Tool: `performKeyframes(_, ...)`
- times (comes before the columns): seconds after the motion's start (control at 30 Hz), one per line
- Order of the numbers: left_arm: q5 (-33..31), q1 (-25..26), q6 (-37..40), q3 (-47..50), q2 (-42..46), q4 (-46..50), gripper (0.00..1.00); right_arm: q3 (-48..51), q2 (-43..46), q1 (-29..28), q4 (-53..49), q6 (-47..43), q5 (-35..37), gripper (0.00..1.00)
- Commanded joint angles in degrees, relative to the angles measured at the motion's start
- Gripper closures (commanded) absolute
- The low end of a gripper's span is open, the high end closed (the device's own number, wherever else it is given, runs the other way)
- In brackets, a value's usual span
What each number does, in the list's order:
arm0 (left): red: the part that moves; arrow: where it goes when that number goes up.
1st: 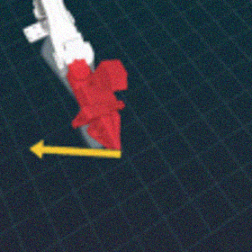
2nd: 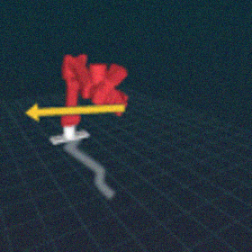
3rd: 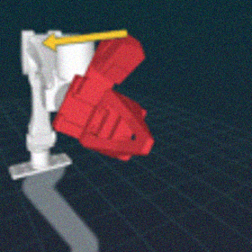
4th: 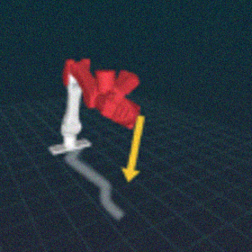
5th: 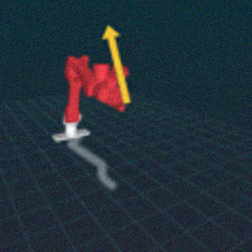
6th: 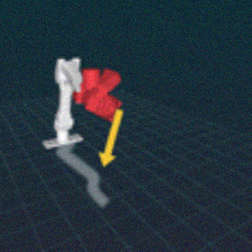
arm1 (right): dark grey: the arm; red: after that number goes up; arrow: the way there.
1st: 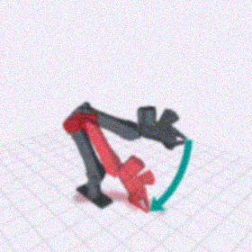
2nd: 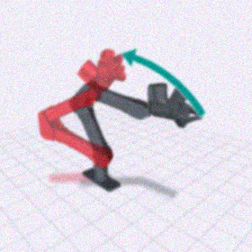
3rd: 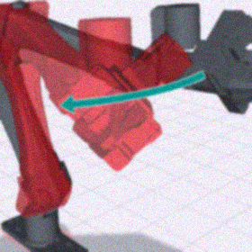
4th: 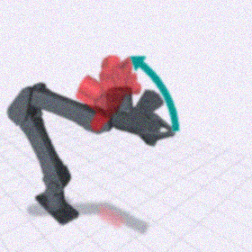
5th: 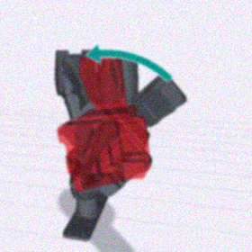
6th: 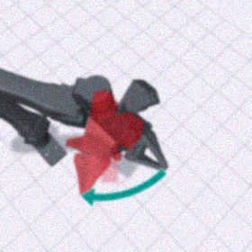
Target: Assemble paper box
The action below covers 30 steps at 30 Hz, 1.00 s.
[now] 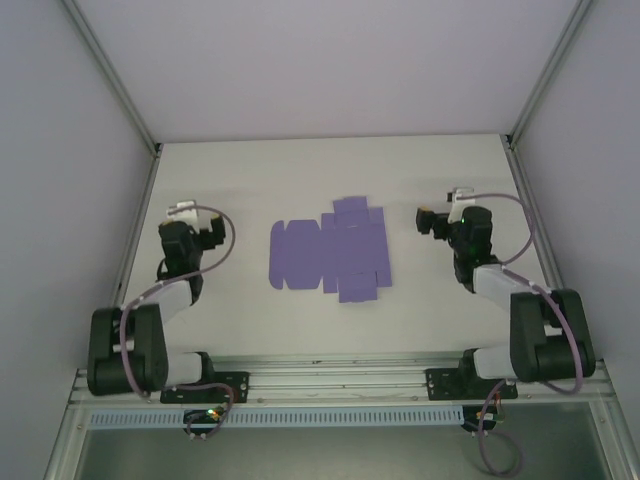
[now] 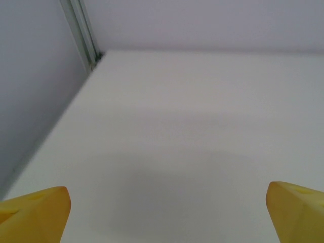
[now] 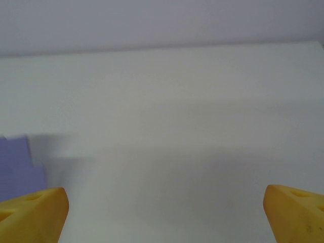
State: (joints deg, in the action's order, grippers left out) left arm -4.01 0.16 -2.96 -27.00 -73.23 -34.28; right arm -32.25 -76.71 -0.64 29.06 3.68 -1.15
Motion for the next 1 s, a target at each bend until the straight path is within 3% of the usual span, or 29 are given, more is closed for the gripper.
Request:
performKeyframes(0.0, 1.5, 3.1, -7.3, -5.4, 4.9, 14.9, 0.0, -7.6, 1.9, -4.2, -19.3, 3.4, 4.5, 0.02)
performKeyframes(0.13, -0.5, 9.9, -12.9, -11.1, 5.3, 27.6, 0.0, -16.7, -0.6, -12.3, -34.9, 10.5, 6.3, 0.1)
performKeyframes(0.33, 7.0, 15.6, -20.7, -12.1, 2.0, 31.7, 0.0, -23.1, -9.5, -21.3, -39.5, 20.2, -4.7, 0.27)
performKeyframes(0.4, 8.6, 16.3, -22.7, -13.3, -0.6, 33.7, 0.0, -25.3, -13.3, -22.7, -40.9, 22.0, -5.1, 0.32)
performKeyframes(0.6, 16.9, 17.1, -25.6, -14.2, -8.2, 30.4, 0.0, -29.7, -24.6, -23.1, -44.7, 23.8, -3.7, 0.45)
performKeyframes(0.97, 25.9, 17.2, -25.5, -16.1, -15.5, 28.7, 0.0, -25.1, -33.0, -19.9, -40.8, 23.9, -8.3, 0.5)
